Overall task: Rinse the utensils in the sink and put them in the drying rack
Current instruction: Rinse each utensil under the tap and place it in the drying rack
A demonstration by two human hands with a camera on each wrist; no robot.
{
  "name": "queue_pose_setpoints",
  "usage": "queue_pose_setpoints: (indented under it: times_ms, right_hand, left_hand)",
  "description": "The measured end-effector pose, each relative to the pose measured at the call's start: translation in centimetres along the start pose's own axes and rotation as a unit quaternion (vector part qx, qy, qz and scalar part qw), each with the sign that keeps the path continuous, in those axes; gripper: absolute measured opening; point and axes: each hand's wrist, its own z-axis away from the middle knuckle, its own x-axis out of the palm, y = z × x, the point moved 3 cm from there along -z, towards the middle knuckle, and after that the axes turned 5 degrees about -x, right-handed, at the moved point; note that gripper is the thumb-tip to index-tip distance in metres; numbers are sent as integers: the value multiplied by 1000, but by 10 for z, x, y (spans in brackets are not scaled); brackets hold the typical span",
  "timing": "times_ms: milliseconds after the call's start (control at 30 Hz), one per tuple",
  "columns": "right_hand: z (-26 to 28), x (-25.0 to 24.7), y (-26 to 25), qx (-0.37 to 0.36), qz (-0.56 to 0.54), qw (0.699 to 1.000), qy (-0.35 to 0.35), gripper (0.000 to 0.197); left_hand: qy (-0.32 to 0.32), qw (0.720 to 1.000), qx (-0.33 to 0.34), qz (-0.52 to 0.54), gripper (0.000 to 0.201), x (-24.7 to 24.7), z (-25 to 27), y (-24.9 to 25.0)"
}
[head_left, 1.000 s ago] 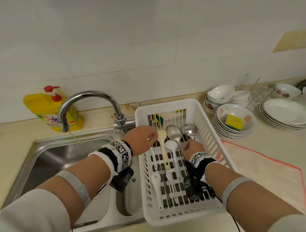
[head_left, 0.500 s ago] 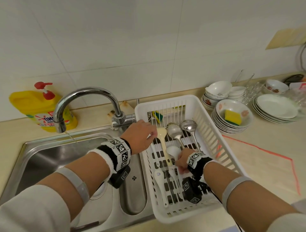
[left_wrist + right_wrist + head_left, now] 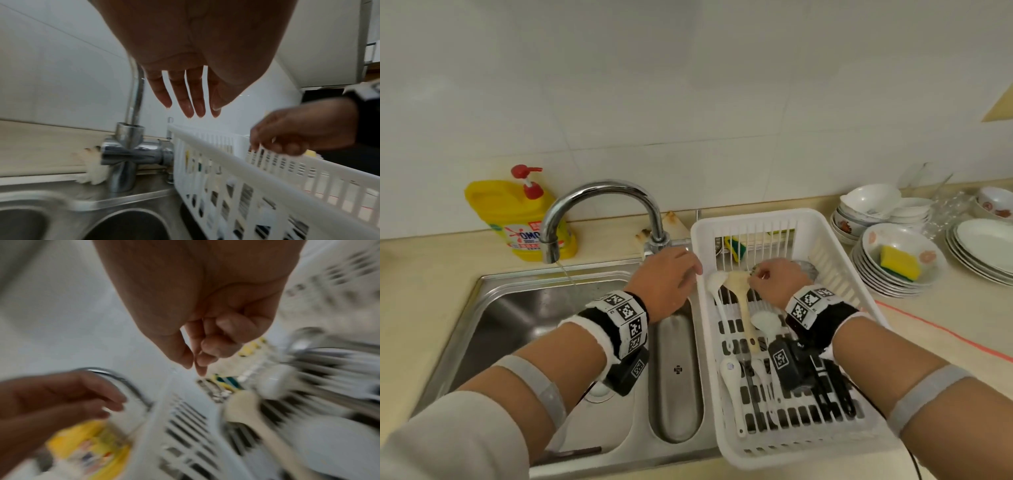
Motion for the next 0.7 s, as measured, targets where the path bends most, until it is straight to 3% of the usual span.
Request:
queue_pose_setpoints:
  times_ms: [133, 333, 500, 700]
  right_hand:
    - [-7, -3, -92, -200, -46, 979, -1, 17]
    - [3, 77, -202, -367, 38, 917, -154, 16]
    - [12, 191, -254, -410, 194, 840, -297, 16]
    - [-9, 333, -259, -344, 263, 807, -402, 9]
  left_hand:
    - [30, 995, -95, 32, 17, -19, 41, -43]
    - [-15, 967, -252, -21, 16, -37, 139, -122]
    - [-77, 934, -347, -38, 16, -37, 212, -191]
    - [-135, 939, -315, -24, 20, -38, 252, -254]
